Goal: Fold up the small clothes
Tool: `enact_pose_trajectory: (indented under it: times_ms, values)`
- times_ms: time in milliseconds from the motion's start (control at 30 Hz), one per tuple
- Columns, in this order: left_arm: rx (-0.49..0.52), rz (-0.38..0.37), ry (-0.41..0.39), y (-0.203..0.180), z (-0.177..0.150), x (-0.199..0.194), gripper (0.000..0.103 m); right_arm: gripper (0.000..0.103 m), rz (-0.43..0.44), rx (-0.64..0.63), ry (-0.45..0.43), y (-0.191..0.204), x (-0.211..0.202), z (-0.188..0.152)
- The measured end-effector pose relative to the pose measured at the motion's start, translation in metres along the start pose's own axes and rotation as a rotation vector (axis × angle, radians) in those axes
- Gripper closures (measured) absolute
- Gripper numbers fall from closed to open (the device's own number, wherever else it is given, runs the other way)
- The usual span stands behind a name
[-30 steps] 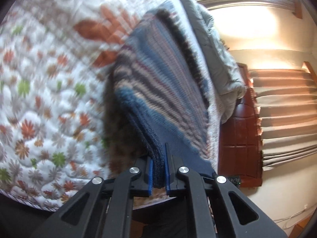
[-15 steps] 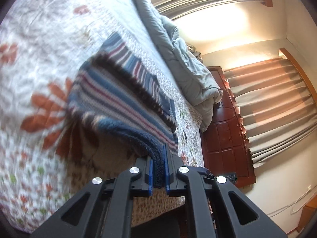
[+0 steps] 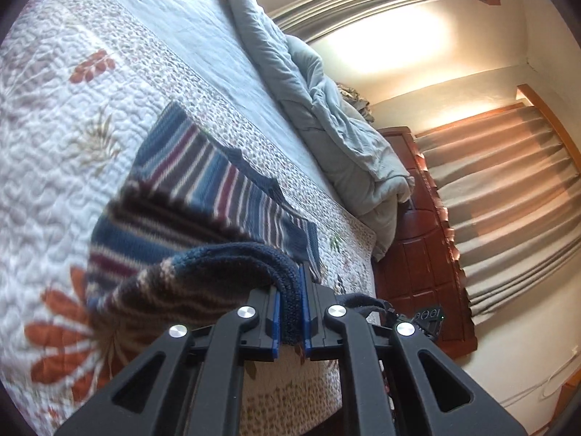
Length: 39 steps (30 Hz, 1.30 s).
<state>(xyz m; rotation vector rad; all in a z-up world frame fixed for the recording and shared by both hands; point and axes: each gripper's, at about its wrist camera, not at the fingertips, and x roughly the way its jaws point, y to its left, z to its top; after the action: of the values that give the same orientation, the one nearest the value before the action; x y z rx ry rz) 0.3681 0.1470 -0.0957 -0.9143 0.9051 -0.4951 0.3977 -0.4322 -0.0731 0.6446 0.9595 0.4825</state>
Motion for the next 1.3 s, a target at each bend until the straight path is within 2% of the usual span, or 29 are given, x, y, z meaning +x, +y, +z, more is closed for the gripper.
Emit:
enact_pose_trajectory:
  times_ms: [233, 467, 733, 900, 1000, 1100, 1167, 1200, 1300]
  values:
    - [0.025, 0.105, 0.029, 0.005, 0.056, 0.051, 0.095, 0.096, -0.064, 0.009, 0.035, -0.015, 0.052, 0.049]
    - [-0.021, 0.154, 0.051, 0.033, 0.098, 0.1, 0.095, 0.096, -0.115, 0.029, 0.082, -0.04, 0.105, 0.08]
    - [-0.097, 0.195, 0.083, 0.08, 0.116, 0.141, 0.095, 0.096, -0.135, 0.077, 0.134, -0.072, 0.148, 0.095]
    - [-0.094, 0.205, 0.111, 0.095, 0.119, 0.155, 0.094, 0.095, -0.134, 0.095, 0.156, -0.084, 0.162, 0.098]
    - [-0.081, 0.216, 0.132, 0.097, 0.122, 0.163, 0.089, 0.09, -0.126, 0.108, 0.179, -0.089, 0.168, 0.099]
    - [-0.077, 0.184, 0.119, 0.092, 0.127, 0.157, 0.073, 0.082, -0.102, 0.126, 0.188, -0.089, 0.164, 0.103]
    - [-0.06, 0.173, 0.075, 0.085, 0.132, 0.144, 0.052, 0.066, -0.098, 0.112, 0.181, -0.084, 0.155, 0.108]
    - [-0.041, 0.175, 0.049, 0.08, 0.136, 0.134, 0.051, 0.06, -0.104, 0.102, 0.171, -0.083, 0.149, 0.111]
    - [0.026, 0.186, 0.01, 0.066, 0.142, 0.114, 0.049, 0.059, -0.111, 0.053, 0.15, -0.075, 0.128, 0.12]
